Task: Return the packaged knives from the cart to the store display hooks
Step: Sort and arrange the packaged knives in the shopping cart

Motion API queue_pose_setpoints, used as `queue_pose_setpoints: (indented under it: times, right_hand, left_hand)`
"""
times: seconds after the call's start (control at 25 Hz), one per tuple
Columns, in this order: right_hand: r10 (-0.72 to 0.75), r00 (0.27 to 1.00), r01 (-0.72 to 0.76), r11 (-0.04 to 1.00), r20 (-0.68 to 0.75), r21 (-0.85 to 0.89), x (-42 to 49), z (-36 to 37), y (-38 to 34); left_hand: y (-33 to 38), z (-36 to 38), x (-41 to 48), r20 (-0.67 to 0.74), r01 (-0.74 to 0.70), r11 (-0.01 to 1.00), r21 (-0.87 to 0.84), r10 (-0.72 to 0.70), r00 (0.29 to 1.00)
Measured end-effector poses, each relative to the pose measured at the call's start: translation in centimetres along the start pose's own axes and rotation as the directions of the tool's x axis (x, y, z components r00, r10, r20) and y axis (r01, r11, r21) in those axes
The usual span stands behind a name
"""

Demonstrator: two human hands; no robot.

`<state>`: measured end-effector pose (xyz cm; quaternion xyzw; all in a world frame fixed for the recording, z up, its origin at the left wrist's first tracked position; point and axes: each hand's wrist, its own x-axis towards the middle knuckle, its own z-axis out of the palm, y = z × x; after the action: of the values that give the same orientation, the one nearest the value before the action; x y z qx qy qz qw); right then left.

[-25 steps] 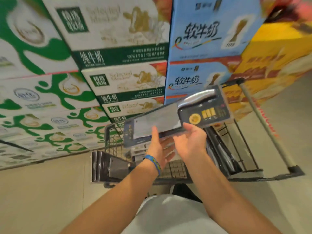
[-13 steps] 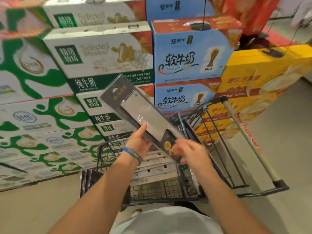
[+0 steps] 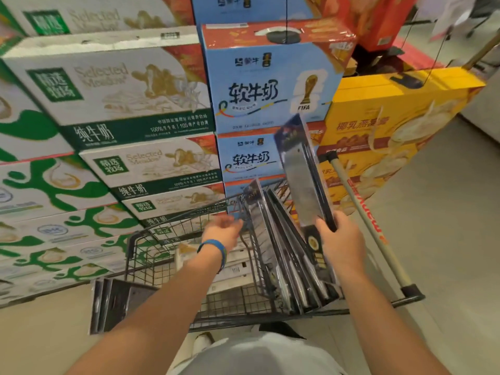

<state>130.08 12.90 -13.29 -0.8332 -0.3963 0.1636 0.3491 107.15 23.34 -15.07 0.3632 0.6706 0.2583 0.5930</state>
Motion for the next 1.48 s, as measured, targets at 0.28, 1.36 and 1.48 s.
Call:
queue_pose_setpoints:
  times: [0.28, 1.36, 1.48]
  right_hand:
    - [0.286, 0.931, -0.266, 0.957, 0.226, -0.116, -1.7, 3.6, 3.8]
    - [0.238, 0.94, -0.125, 0.906, 0.243, -0.405, -0.6, 8.9, 1.8]
    - [0.243, 0.95, -0.155, 0.912, 0.195, -0.38, -1.6, 9.2, 2.2]
  left_hand:
    - [-7.9, 3.4, -1.9, 0.147, 0.245, 0.952, 0.183, -0.273, 0.951]
    - [-7.3, 1.3, -2.1, 0.361, 0.294, 0.948, 0.119, -0.317, 0.877]
    - [-7.8, 0.7, -1.9, 0.396, 0.321, 0.932, 0.17, -0.363, 0.844]
